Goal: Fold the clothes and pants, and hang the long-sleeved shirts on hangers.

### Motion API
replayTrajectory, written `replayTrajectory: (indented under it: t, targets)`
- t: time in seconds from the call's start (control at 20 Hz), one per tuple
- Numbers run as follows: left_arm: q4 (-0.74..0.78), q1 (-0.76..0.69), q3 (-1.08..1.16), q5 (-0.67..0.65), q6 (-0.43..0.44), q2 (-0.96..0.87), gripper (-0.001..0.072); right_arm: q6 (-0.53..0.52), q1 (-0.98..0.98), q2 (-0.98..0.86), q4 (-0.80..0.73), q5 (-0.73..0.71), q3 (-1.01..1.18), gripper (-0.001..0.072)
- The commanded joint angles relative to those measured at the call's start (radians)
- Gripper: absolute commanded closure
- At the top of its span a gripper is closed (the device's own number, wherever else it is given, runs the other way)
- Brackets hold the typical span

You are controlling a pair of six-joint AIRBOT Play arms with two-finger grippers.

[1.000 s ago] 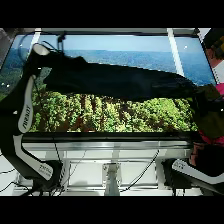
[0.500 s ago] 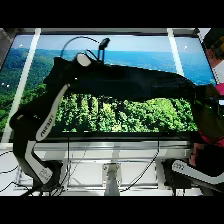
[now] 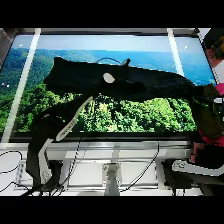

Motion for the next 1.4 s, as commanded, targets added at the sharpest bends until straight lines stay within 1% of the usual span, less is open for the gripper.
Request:
replayTrajectory:
  t: [0.0,0.05,0.1,0.15,0.25,0.3,0.35,0.45,0.5,0.65,0.7,0.85,0.95,1.05,1.1,1.25,1.3,1.35]
  targets:
    - [-0.074,-0.024,0.000,0.037,-0.045,-0.085,0.0350,-0.006,0.001,-0.029,-0.013,0.000,0.030,0.0244]
    - [-0.073,-0.024,0.000,0.036,-0.071,-0.100,0.0355,-0.007,0.001,-0.036,-0.017,0.007,0.037,0.0334]
    - [-0.072,-0.022,0.000,0.035,-0.095,-0.111,0.0401,-0.007,0.001,-0.042,-0.018,0.019,0.045,0.0486]
    - [-0.073,-0.020,0.000,0.032,-0.102,-0.117,0.0463,-0.011,0.001,-0.046,-0.018,0.033,0.054,0.0666]
    - [-0.073,-0.020,0.000,0.027,-0.107,-0.117,0.0507,-0.084,0.001,-0.047,-0.017,0.060,0.079,0.0679]
    - [-0.072,-0.020,0.000,0.024,-0.112,-0.117,0.0619,-0.120,0.001,-0.046,-0.017,0.084,0.100,0.0680]
    - [-0.072,-0.020,0.000,0.024,-0.112,-0.119,0.0683,-0.151,0.001,-0.045,-0.016,0.113,0.126,0.0681]
    - [-0.069,-0.020,0.000,0.025,-0.115,-0.119,0.0691,-0.202,0.001,-0.044,-0.016,0.174,0.191,0.0682]
    - [-0.069,-0.019,0.000,0.025,-0.134,-0.119,0.0691,-0.225,0.001,-0.044,-0.014,0.219,0.234,0.0682]
    - [-0.062,-0.014,0.000,0.010,-0.133,-0.114,0.0693,-0.246,0.008,-0.045,-0.015,0.352,0.378,0.0683]
    - [-0.038,-0.011,0.000,-0.006,-0.130,-0.106,0.0693,-0.268,0.023,-0.045,-0.013,0.391,0.434,0.0684]
    - [0.118,0.018,0.000,-0.096,-0.138,-0.055,0.0693,-0.302,0.132,-0.048,-0.014,0.455,0.603,0.0686]
    - [0.204,0.053,0.000,-0.166,-0.138,-0.001,0.0693,-0.322,0.253,-0.071,-0.014,0.465,0.696,0.0686]
    - [0.323,0.105,0.000,-0.198,-0.139,0.076,0.0693,-0.335,0.404,-0.126,-0.020,0.502,0.777,0.0687]
    - [0.406,0.140,0.000,-0.201,-0.165,0.121,0.0693,-0.348,0.488,-0.164,-0.021,0.525,0.809,0.0687]
    - [0.680,0.255,0.000,-0.233,-0.291,0.250,0.0692,-0.348,0.718,-0.312,-0.020,0.560,0.864,0.0687]
    - [0.753,0.299,0.000,-0.261,-0.324,0.288,0.0691,-0.348,0.782,-0.366,-0.019,0.569,0.877,0.0687]
    - [0.790,0.340,0.000,-0.285,-0.340,0.317,0.0690,-0.347,0.842,-0.424,-0.017,0.598,0.892,0.0685]
